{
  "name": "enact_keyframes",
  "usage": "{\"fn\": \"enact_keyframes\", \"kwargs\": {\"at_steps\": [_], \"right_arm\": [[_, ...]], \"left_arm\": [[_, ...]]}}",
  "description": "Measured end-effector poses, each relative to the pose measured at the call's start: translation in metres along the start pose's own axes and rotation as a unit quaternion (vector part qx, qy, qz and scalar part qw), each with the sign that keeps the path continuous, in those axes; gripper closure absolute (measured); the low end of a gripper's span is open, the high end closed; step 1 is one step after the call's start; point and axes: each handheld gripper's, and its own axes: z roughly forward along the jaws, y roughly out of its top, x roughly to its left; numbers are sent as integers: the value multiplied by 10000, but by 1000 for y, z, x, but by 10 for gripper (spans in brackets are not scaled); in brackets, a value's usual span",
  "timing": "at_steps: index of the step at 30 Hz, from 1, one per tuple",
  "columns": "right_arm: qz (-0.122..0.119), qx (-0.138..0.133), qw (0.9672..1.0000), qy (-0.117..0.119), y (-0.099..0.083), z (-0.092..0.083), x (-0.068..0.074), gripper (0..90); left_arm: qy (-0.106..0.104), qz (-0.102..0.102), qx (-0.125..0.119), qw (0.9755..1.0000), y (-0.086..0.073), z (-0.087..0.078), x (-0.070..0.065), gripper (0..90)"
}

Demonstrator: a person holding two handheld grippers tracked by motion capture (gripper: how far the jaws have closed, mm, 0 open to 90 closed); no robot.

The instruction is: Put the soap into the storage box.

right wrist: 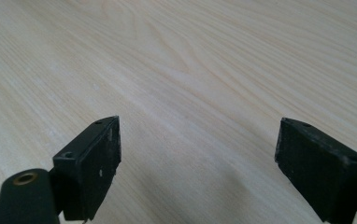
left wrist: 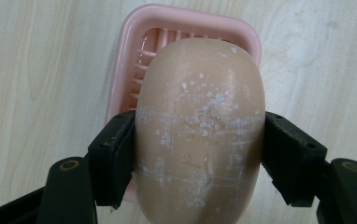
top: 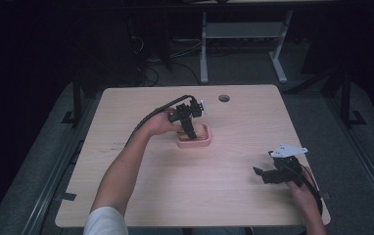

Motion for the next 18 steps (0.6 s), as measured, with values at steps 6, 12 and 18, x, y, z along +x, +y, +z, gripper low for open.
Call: {"fn": "enact_keyframes", "kwargs": {"at_steps": [6, 12, 18], "right_arm": [[26, -1, 10000, -1, 1, 1, 1, 139], [42, -23, 10000, 3, 1, 0, 1, 139], [37, -21, 10000, 3, 1, 0, 0, 139]], "left_arm": [[-18, -75, -2, 10000, 2, 5, 5, 316], [-6, -55, -20, 10000, 5, 9, 5, 316], [-14, -46, 21, 10000, 7, 12, 5, 316]]}}
